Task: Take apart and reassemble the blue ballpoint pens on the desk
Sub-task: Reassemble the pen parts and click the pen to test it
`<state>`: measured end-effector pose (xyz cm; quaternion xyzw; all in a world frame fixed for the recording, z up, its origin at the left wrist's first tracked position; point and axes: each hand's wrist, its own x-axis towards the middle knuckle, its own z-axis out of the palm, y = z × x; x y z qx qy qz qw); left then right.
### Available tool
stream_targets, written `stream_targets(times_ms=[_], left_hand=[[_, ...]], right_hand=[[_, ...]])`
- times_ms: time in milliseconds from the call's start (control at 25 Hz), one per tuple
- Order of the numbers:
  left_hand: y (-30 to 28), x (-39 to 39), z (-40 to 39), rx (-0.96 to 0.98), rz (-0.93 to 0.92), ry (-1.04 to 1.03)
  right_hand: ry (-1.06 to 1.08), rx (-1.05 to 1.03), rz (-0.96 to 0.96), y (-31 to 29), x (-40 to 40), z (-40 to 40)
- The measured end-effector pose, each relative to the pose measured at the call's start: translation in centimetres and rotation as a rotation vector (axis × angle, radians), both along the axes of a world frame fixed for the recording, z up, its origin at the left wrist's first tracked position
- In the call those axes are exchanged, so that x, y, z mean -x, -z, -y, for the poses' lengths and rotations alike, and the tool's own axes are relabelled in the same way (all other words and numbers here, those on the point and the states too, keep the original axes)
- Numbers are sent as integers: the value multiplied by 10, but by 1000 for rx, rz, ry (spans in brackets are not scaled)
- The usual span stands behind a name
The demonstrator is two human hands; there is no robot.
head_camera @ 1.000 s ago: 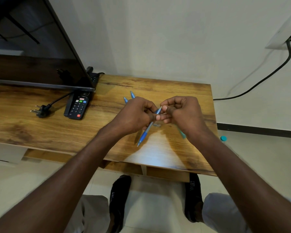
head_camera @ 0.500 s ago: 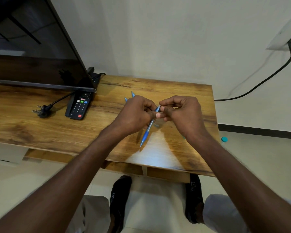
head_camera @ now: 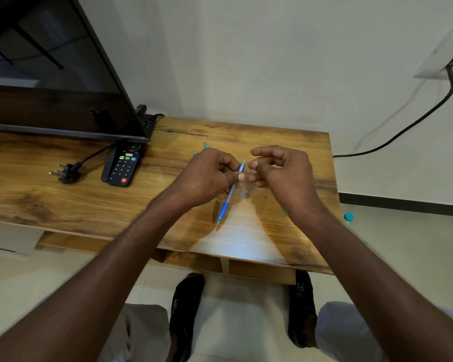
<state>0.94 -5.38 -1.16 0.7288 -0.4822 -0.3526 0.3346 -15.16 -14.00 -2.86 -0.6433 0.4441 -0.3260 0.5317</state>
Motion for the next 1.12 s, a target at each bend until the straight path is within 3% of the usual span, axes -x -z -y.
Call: stream_targets(times_ms=[160, 240, 440, 600, 720, 880, 1120], left_hand=[[0, -8, -3, -2, 16, -61], [1, -12, -4, -3, 44, -95], [4, -16, -5, -7, 101, -104], [2, -14, -3, 13, 82, -93], [-1, -9, -2, 40, 26, -76], [-2, -1, 0, 35, -14, -23], [-2, 10, 5, 47, -39, 45]], right_hand=[[-49, 378, -427, 9, -2, -3], [-161, 447, -557, 18, -7, -9], [-298, 549, -719, 28, -13, -18], [-305, 517, -737, 29, -9, -17], [-156, 271, -475, 19, -8, -12], [83, -485, 220, -12, 1, 2], [82, -660, 331, -16, 8, 6]])
